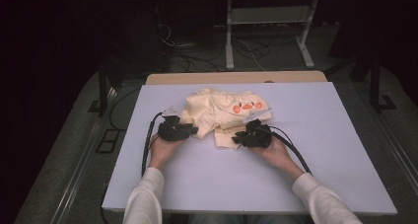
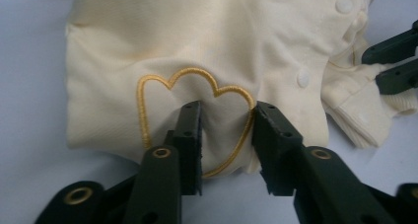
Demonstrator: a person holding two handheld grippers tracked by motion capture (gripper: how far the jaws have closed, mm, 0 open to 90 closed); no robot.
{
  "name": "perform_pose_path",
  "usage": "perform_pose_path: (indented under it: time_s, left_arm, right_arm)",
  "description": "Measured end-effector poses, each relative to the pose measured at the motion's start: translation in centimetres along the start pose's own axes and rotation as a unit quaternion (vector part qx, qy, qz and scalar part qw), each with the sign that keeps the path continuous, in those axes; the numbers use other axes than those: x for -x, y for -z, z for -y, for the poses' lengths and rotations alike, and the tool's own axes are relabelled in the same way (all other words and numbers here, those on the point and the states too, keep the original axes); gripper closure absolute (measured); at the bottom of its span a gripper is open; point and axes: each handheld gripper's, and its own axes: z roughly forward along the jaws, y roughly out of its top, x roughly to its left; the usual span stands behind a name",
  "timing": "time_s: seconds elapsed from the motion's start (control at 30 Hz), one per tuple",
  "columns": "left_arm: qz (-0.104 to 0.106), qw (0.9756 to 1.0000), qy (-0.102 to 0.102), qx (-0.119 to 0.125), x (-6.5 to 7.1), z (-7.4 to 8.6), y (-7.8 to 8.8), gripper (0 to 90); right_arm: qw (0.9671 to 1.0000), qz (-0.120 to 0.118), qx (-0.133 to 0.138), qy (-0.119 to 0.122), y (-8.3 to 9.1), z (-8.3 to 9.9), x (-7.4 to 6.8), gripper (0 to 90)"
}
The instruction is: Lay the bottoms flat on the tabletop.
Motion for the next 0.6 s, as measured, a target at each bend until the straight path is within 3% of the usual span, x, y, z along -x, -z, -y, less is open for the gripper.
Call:
perform_pose_path:
  time_s: [0.1, 0.17, 0.23, 0.33, 0.6]
  left_arm:
    - [-0.011, 0.9999, -0.002, -0.004, 0.2, -0.2, -0.2, 79.8]
    - [-0.007, 0.9999, 0.013, -0.004, 0.1, -0.2, -0.3, 83.9]
    - [-0.006, 0.9996, 0.023, -0.014, 0.1, -0.5, -0.2, 84.9]
    - [-0.013, 0.9994, 0.017, -0.026, 0.4, -1.2, -0.1, 85.3]
    - [-0.01, 0.9994, 0.011, -0.03, 1.3, -2.9, 0.0, 85.4]
  right_arm:
    - [1.0, -0.004, 0.002, -0.002, 0.0, 0.0, 0.0, 78.3]
    - [0.9999, -0.011, 0.003, -0.008, 0.1, -0.1, 0.2, 79.9]
    - [0.9993, -0.027, 0.003, -0.026, 0.2, -0.1, 0.7, 81.1]
    - [0.997, -0.057, 0.001, -0.052, 0.6, 0.0, 1.6, 82.0]
    - [0.9943, -0.09, 0.002, -0.057, 3.4, -0.2, 2.9, 82.6]
